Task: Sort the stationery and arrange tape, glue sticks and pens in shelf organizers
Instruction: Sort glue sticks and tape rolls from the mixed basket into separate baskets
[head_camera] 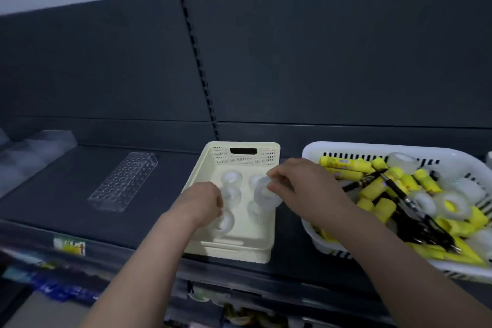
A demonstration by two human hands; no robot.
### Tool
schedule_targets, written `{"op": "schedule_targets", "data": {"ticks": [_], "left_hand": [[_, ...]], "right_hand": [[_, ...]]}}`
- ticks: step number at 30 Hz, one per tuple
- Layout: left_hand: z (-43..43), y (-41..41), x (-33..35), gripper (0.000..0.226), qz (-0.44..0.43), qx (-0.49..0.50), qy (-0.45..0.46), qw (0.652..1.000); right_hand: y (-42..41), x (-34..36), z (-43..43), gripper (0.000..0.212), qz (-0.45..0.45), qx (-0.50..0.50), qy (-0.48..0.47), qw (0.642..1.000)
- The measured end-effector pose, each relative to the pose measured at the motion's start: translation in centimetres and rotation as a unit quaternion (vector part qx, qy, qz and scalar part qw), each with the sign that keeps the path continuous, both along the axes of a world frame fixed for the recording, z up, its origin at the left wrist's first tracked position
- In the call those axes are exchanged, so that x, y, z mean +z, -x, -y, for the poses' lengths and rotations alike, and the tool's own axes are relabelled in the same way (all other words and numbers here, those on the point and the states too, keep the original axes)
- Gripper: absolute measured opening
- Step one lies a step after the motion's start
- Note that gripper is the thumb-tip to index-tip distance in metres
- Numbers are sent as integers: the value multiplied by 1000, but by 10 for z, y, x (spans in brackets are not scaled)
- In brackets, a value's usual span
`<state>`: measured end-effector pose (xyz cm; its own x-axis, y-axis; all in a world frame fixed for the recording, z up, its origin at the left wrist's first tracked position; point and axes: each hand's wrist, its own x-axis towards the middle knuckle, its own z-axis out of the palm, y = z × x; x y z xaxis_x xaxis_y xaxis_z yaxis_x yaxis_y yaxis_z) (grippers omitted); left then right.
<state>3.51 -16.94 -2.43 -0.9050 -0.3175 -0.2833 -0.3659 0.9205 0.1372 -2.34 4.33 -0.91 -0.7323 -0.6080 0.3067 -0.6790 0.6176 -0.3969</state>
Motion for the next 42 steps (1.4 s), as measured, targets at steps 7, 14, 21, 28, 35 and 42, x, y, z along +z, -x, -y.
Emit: {"op": "schedule_targets", "data": {"ticks": [7, 14, 21, 28, 35, 42], "left_hand": [[24, 12, 4, 22, -123, 2, -17, 992], [2, 28, 8, 22, -167, -31, -37, 985], [-58, 47, 20, 17, -246, -108, -72, 961], [-142, 58, 22, 17, -229, -183, -132, 947], [-184, 57, 11, 9, -164, -221, -121, 954], [-183, 57, 13, 17, -209, -182, -100, 956]], "right_hand": [[-2, -19, 47, 23, 21, 54, -175, 983], [-5, -19, 42, 27, -16, 14, -172, 985], [2, 2, -51, 24, -73, -147, -87, 983], [-2, 0, -146, 23, -49, -273, -98, 956], [-9, -9, -178, 23, -18, -236, -82, 968], [1, -19, -158, 39, -18, -51, -198, 979]]}}
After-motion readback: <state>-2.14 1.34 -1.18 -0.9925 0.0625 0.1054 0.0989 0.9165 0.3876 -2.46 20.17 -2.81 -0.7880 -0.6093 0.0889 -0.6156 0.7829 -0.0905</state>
